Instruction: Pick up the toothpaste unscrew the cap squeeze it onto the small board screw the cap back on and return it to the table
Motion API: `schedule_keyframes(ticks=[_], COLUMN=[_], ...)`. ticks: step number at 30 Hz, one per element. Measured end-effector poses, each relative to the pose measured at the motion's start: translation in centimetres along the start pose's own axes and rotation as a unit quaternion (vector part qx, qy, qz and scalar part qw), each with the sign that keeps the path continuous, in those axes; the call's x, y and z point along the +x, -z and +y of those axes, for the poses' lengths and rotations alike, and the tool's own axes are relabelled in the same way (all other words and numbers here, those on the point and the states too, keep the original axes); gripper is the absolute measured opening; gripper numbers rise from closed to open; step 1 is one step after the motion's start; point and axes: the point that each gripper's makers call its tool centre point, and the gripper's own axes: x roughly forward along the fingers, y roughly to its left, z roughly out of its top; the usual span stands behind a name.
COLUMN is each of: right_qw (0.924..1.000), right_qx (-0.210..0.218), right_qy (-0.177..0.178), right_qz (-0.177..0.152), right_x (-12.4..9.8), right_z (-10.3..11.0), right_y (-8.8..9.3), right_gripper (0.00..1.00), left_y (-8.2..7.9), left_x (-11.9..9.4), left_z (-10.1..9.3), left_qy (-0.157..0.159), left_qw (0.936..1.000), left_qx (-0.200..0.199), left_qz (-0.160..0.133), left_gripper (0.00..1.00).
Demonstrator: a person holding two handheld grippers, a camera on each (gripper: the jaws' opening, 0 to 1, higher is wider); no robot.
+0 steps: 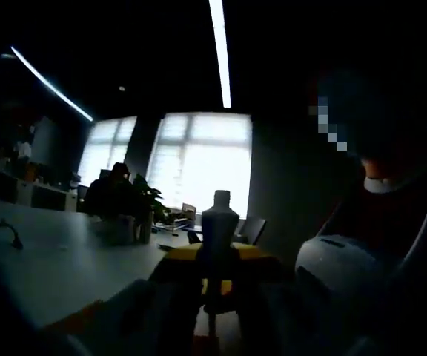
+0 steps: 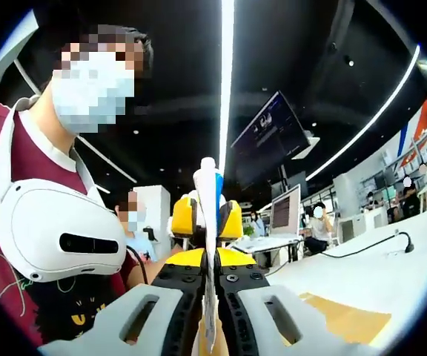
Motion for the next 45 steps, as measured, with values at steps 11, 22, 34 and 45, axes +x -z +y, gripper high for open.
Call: schedule_keyframes(ticks=[11,22,34,45], right_qw=[0.9994,0.9794,0.9083,0.8867], right_qx=[-0.002,-0.015,-0.100,-0.121], right_qy=[0.031,0.199,0.382,0.398], right_qz=[0.015,0.030,0.139,0.202], right_x=[-0.1,-7.4,-15.5,-14.8], right_z=[-0.6,-3.5,-6.8,-8.6], right_y=[0.8,-0.1,0.5,3.7], right_gripper=[0.07,0.11,0.06,0.05], left_y=[0.2,1.7,2.8,2.2], left_x=[-0.6,-2.6,-3.2,-4.5], left_z=[0.7,2.5,3.4,3.9], left_qy=[-0.017,-0.065,-0.108,-0.143], left_qw=[0.9992,0.9956,0.9890,0.9836], left_qx=[0.034,0.055,0.082,0.099], left_qz=[0.013,0.039,0.058,0.047], left_gripper=[0.11,0.10,0.10,0.10])
